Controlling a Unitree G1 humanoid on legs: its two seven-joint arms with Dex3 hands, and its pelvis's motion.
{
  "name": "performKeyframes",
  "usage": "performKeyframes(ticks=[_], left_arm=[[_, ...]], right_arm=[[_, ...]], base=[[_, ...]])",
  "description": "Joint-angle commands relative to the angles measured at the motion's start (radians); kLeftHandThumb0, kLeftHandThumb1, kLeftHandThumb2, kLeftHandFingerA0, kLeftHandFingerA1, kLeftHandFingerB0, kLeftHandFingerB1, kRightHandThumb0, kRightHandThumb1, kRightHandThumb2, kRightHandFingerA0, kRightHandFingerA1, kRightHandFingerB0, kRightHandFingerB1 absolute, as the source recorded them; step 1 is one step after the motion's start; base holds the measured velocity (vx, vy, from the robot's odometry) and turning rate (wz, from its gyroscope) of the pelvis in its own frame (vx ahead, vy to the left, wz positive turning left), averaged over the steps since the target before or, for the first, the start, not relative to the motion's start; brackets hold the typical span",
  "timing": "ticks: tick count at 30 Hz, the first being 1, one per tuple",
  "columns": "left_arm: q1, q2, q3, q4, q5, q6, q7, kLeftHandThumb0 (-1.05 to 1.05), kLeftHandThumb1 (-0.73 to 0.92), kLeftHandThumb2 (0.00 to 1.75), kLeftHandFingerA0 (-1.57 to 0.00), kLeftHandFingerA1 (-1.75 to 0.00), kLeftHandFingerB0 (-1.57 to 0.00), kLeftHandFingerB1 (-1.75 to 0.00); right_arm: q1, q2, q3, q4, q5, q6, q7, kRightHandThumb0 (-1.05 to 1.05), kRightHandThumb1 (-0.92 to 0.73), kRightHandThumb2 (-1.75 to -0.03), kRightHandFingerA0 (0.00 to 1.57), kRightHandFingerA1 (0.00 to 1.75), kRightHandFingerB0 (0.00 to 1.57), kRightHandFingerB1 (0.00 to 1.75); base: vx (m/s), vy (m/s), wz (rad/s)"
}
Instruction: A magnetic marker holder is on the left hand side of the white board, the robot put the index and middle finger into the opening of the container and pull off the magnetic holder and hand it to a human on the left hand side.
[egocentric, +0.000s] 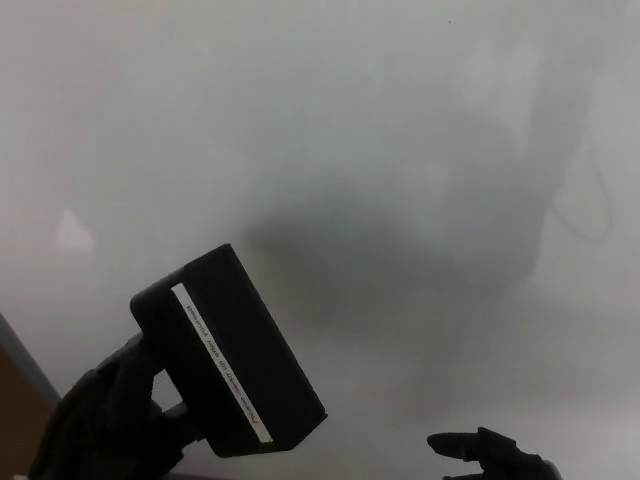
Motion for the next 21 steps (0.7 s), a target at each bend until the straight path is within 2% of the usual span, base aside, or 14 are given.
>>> performKeyframes(ticks=[1,2,6,7,8,10,11,13,16,17,18,19,21], left_arm=[[0.007,0.018,0.256,-0.191,-0.887,0.026,-0.025,-0.68,0.56,0.95,-0.82,-0.93,-0.66,-0.76],[0.005,0.019,0.262,-0.188,-0.889,0.026,-0.018,-0.64,0.76,0.62,-0.84,-0.93,-0.69,-0.64],[-0.007,0.030,0.272,-0.159,-0.897,0.051,-0.016,-0.63,0.76,0.64,-0.82,-0.87,-0.65,-0.61],[0.000,0.014,0.274,-0.175,-0.891,0.033,0.004,-0.61,0.76,0.62,-0.86,-0.93,-0.68,-0.65],[0.006,0.002,0.274,-0.183,-0.886,0.025,0.017,-0.58,0.71,0.62,-0.84,-1.06,-0.66,-0.66],[0.010,-0.006,0.274,-0.186,-0.883,0.025,0.025,-0.58,0.71,0.62,-0.84,-1.06,-0.66,-0.66],[0.013,-0.006,0.274,-0.185,-0.887,0.029,0.025,-0.56,0.71,0.62,-0.81,-1.13,-0.64,-0.65],[0.018,-0.006,0.271,-0.173,-0.904,0.051,0.031,-0.57,0.73,0.62,-0.87,-1.08,-0.67,-0.63],[0.016,-0.002,0.271,-0.168,-0.913,0.060,0.033,-0.58,0.74,0.62,-0.86,-1.07,-0.66,-0.65],[0.014,-0.003,0.275,-0.167,-0.905,0.053,0.020,-0.59,0.78,0.63,-0.82,-1.12,-0.63,-0.72],[0.013,-0.003,0.277,-0.166,-0.900,0.049,0.012,-0.59,0.78,0.63,-0.82,-1.12,-0.63,-0.72],[0.012,-0.006,0.280,-0.168,-0.887,0.039,0.007,-0.57,0.75,0.62,-0.82,-1.02,-0.64,-0.63],[0.014,-0.011,0.285,-0.176,-0.862,0.021,0.013,-0.59,0.76,0.63,-0.82,-1.02,-0.67,-0.66]], right_arm=[[-0.038,-0.049,0.008,0.008,-0.036,0.019,-0.038,-0.52,-0.70,-0.62,0.84,0.52,0.69,0.47],[-0.037,-0.049,0.011,0.006,-0.040,0.021,-0.039,-0.52,-0.70,-0.61,0.83,0.52,0.68,0.47],[-0.040,-0.045,0.018,0.004,-0.048,0.025,-0.046,-0.52,-0.70,-0.61,0.83,0.52,0.69,0.47],[-0.040,-0.045,0.020,0.005,-0.051,0.023,-0.050,-0.51,-0.70,-0.61,0.84,0.52,0.69,0.48],[-0.040,-0.044,0.021,0.006,-0.052,0.023,-0.050,-0.50,-0.69,-0.61,0.83,0.51,0.70,0.47],[-0.039,-0.044,0.021,0.007,-0.051,0.024,-0.048,-0.50,-0.69,-0.61,0.83,0.51,0.70,0.47],[-0.038,-0.044,0.023,0.007,-0.054,0.024,-0.050,-0.51,-0.69,-0.61,0.83,0.52,0.69,0.47],[-0.037,-0.043,0.027,0.003,-0.057,0.028,-0.051,-0.51,-0.69,-0.61,0.83,0.52,0.70,0.47],[-0.043,-0.043,0.027,0.004,-0.057,0.030,-0.049,-0.51,-0.69,-0.61,0.83,0.52,0.70,0.47],[-0.042,-0.044,0.028,0.005,-0.058,0.028,-0.050,-0.51,-0.69,-0.61,0.84,0.52,0.70,0.47],[-0.041,-0.045,0.029,0.005,-0.060,0.027,-0.051,-0.51,-0.69,-0.61,0.84,0.52,0.70,0.47],[-0.041,-0.047,0.031,0.005,-0.064,0.027,-0.052,-0.51,-0.69,-0.61,0.83,0.52,0.69,0.47],[-0.041,-0.048,0.033,0.004,-0.068,0.028,-0.054,-0.51,-0.69,-0.61,0.84,0.52,0.70,0.47]], base=[[0.00,0.000,0.00],[0.00,0.000,0.00],[0.00,0.000,0.00],[0.00,0.000,0.00],[0.00,0.000,0.00],[0.00,0.000,0.00],[0.00,0.000,0.00],[0.00,0.000,0.00],[0.00,0.000,0.00],[0.00,0.000,0.00],[0.00,0.000,0.00],[0.00,0.000,0.00],[0.00,0.000,0.00]])
